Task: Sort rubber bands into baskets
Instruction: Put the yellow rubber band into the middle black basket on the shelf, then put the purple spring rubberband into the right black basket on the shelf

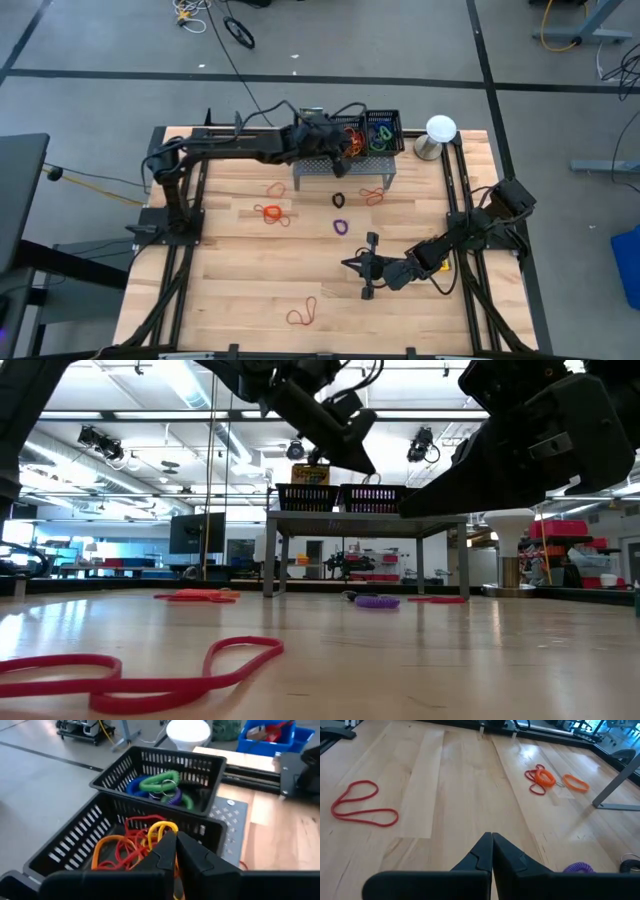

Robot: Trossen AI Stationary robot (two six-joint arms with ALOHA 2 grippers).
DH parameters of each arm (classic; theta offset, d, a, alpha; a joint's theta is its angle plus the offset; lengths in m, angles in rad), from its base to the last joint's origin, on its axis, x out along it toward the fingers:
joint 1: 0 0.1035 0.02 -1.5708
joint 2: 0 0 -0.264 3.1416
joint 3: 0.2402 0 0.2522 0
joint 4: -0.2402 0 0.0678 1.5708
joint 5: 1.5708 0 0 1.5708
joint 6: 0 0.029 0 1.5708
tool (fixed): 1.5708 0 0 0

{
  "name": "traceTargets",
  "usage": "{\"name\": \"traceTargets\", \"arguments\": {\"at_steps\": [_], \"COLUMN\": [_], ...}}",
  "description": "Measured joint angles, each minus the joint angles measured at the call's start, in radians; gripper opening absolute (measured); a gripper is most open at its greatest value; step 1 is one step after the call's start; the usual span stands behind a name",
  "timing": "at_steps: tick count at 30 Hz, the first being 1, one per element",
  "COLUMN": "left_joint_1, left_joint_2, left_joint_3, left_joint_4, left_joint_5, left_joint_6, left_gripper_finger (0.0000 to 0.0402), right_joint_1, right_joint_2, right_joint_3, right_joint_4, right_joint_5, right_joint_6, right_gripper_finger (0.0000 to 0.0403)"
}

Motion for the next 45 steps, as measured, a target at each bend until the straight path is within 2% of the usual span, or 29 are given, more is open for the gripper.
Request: {"name": "traceTargets", "arguments": {"at_steps": [13,16,20,23,27,32,38,42,45], "left_joint_1": [-0.011,-0.010,-0.038,-0.091,-0.187,-0.295,-0.418,-0.503,-0.561], "left_joint_2": [-0.007,-0.007,-0.040,-0.111,-0.189,-0.277,-0.411,-0.508,-0.565], "left_joint_3": [0.002,0.001,0.000,0.001,-0.013,-0.218,-0.570,-0.752,-0.839], "left_joint_4": [0.002,0.001,-0.026,-0.106,-0.327,-0.350,-0.161,-0.063,-0.027], "left_joint_5": [-0.036,-0.040,-0.041,-0.048,-0.053,-0.064,-0.079,-0.086,-0.147], "left_joint_6": [-0.002,0.000,0.082,0.161,0.222,0.196,0.135,0.045,-0.050], "left_gripper_finger": [0.0100,0.0112,0.0114,0.0114,0.0102,0.0060,0.0010,0.0007,0.0014], "right_joint_1": [0.000,0.000,0.000,0.000,0.000,0.000,0.000,0.000,0.000], "right_joint_2": [0.000,0.000,0.000,-0.001,-0.001,-0.001,-0.001,-0.001,-0.001], "right_joint_3": [0.000,0.000,0.000,-0.001,-0.001,-0.001,-0.002,-0.003,-0.003], "right_joint_4": [-0.002,-0.002,-0.003,-0.006,-0.012,-0.011,-0.007,0.001,0.005], "right_joint_5": [0.000,0.000,-0.001,-0.001,-0.001,0.000,0.000,0.000,0.000], "right_joint_6": [-0.001,-0.001,-0.001,-0.001,0.000,0.001,0.001,0.004,0.009], "right_gripper_finger": [0.0007,0.0007,0.0007,0.0007,0.0007,0.0007,0.0007,0.0007,0.0007]}}
